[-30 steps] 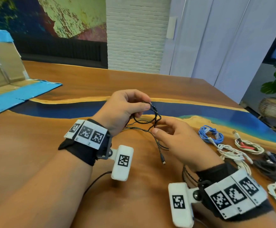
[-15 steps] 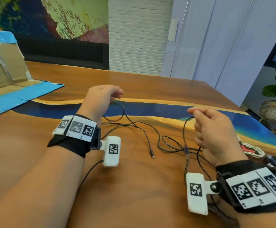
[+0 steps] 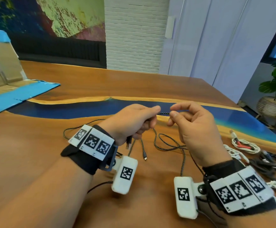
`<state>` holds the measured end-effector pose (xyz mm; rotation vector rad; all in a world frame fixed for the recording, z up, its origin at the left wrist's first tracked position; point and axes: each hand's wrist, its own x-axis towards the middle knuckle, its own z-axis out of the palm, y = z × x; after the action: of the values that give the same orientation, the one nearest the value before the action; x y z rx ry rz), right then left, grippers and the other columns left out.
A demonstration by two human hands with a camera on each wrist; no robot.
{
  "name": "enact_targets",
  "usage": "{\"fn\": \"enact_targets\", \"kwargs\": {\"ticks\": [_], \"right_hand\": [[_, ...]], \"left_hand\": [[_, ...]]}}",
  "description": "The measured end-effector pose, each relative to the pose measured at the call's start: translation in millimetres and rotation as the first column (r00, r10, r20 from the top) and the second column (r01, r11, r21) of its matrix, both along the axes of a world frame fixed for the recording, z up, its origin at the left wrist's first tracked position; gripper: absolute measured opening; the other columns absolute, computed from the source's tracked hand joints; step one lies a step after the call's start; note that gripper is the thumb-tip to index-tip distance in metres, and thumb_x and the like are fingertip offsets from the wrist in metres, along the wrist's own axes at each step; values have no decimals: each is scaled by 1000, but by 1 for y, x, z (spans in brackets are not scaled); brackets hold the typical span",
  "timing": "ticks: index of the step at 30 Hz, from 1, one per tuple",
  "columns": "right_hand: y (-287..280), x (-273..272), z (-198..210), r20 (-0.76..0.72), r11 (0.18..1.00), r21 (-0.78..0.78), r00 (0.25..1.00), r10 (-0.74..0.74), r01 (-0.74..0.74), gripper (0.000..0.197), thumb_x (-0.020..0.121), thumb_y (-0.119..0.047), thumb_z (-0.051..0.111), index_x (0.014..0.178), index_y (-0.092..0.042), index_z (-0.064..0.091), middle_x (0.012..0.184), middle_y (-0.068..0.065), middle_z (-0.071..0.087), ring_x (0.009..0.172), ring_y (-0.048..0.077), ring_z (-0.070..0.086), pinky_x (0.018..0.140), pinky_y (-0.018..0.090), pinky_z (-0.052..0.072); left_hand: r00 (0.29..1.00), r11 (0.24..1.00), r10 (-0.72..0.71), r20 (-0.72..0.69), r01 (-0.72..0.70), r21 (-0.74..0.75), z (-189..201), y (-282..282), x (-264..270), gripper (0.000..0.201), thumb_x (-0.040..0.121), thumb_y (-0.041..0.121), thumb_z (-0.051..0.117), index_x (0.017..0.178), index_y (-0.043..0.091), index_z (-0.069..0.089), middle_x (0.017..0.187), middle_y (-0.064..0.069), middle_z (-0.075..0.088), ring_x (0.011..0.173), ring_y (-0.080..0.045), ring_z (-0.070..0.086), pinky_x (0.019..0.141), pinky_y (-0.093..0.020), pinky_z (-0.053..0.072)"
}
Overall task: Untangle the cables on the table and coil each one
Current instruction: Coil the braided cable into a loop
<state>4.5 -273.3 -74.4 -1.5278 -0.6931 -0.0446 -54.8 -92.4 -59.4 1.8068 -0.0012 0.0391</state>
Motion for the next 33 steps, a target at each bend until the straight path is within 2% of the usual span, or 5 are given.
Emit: {"fn": "enact_targets", "kwargs": {"ticks": [7, 11, 22, 28, 33], "right_hand": [[3, 6, -15, -94, 992, -125, 995, -9, -3, 17, 99, -9, 63, 106, -18, 76, 81, 9, 76, 45, 1, 51, 44, 9, 37], [15, -5, -22, -226, 938, -267, 961, 160, -219, 18, 101, -9, 60, 102, -16, 77, 79, 5, 75, 41, 12, 37, 39, 19, 31], [17, -11, -26, -499, 841, -248, 807, 315, -481, 26, 106, -21, 50, 107, -10, 74, 62, 9, 56, 33, 8, 28, 36, 17, 22], [17, -10, -21, -459, 913, -141, 843, 282, -382, 32, 105, -2, 46, 125, -16, 66, 76, 7, 63, 34, 9, 24, 38, 16, 20], [0, -1, -6, -417, 980, 76, 887, 199, -184, 27, 104, -1, 47, 110, -8, 72, 88, 9, 74, 37, 9, 22, 35, 19, 19]], "left_hand": [[988, 795, 19, 155, 79, -601, 7, 8, 1, 34, 106, 21, 37, 106, 6, 68, 63, 2, 37, 48, -9, 22, 44, -22, 27], [956, 658, 169, 241, 72, -750, 2, -2, 8, 36, 110, 18, 34, 126, 4, 63, 85, -2, 68, 74, -14, 64, 80, -30, 59], [905, 846, 312, 289, -126, -519, -12, -3, 19, 31, 111, 16, 37, 129, 15, 62, 95, -8, 71, 86, -24, 72, 87, -33, 58], [983, 990, 62, 172, -83, 114, -21, 14, 8, 28, 109, 13, 45, 118, 9, 72, 82, 7, 73, 72, -10, 64, 69, -27, 51], [999, 998, -36, -11, 37, 45, -15, 9, -7, 42, 110, 28, 41, 91, 8, 74, 55, -5, 37, 51, -20, 23, 53, -34, 31]]}}
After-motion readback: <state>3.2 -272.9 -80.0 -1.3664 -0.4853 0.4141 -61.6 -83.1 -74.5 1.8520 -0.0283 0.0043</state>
